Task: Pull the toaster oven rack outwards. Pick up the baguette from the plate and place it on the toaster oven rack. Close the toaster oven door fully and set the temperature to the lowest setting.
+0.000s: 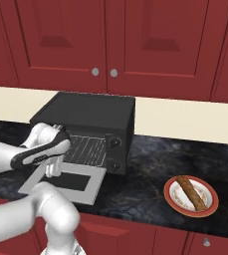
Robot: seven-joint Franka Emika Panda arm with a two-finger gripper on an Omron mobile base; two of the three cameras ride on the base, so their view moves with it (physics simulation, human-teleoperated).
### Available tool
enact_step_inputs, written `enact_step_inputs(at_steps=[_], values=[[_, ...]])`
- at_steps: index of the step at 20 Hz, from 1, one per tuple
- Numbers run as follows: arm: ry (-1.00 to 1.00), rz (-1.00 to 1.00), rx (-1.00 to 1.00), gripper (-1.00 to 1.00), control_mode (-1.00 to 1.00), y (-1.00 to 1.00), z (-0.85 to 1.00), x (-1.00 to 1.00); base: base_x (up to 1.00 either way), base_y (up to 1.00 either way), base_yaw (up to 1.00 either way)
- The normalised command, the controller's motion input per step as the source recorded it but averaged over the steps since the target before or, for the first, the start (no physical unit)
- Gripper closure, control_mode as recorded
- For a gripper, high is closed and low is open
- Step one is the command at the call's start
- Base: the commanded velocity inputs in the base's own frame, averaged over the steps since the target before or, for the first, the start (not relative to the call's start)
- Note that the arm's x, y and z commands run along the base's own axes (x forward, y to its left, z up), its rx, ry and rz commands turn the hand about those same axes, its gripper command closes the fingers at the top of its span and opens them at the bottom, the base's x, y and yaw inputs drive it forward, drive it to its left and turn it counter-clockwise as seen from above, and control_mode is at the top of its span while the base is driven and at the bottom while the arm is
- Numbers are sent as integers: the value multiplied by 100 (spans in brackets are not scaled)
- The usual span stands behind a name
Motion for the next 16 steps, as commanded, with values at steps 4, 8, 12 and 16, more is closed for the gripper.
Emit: enact_step_inputs(at_steps=[4, 8, 12, 16], values=[[57, 5, 0, -100, -100, 27, -94, -100, 0, 0, 0], [59, 4, 2, -100, -100, 9, -11, -100, 0, 0, 0], [46, 5, 7, -100, -100, 0, 49, -100, 0, 0, 0], [39, 0, 9, -100, -100, -17, 96, -99, 0, 0, 0]])
